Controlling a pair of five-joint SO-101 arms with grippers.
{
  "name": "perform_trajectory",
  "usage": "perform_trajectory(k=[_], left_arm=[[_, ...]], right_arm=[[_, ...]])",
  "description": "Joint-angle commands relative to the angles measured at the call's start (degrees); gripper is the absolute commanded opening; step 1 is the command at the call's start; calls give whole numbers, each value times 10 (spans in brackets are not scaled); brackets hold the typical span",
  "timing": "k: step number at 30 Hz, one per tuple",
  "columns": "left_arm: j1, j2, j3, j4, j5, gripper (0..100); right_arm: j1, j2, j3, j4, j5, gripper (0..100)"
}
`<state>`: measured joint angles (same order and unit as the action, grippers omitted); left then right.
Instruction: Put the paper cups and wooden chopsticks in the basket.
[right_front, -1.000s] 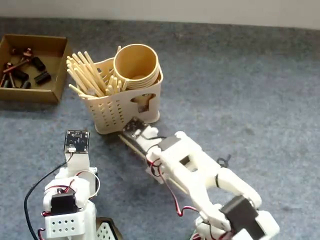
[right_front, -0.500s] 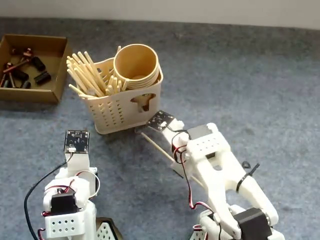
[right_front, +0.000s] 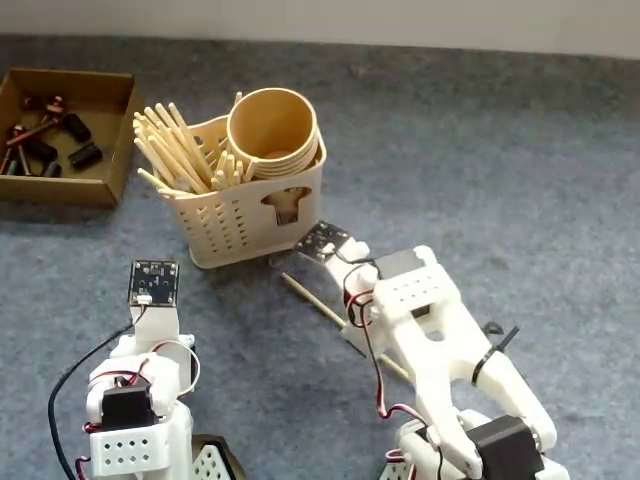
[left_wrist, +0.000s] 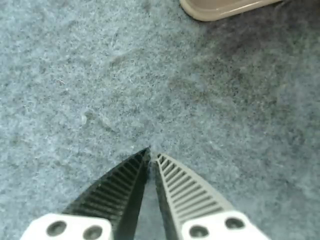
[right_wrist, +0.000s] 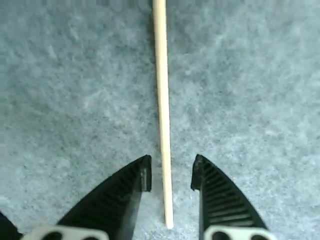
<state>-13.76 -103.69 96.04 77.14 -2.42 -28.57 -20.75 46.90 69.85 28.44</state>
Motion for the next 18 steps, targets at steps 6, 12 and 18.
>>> perform_trajectory(k=[6, 12, 18], left_arm=[[8, -2, 11, 2, -2, 7], [8, -2, 11, 2, -2, 7], [8, -2, 11, 2, -2, 7]], right_arm=[[-80, -13, -5, -115, -68, 142], [-79, 4, -3, -165, -86, 142], [-81, 122, -9, -166, -86, 142]])
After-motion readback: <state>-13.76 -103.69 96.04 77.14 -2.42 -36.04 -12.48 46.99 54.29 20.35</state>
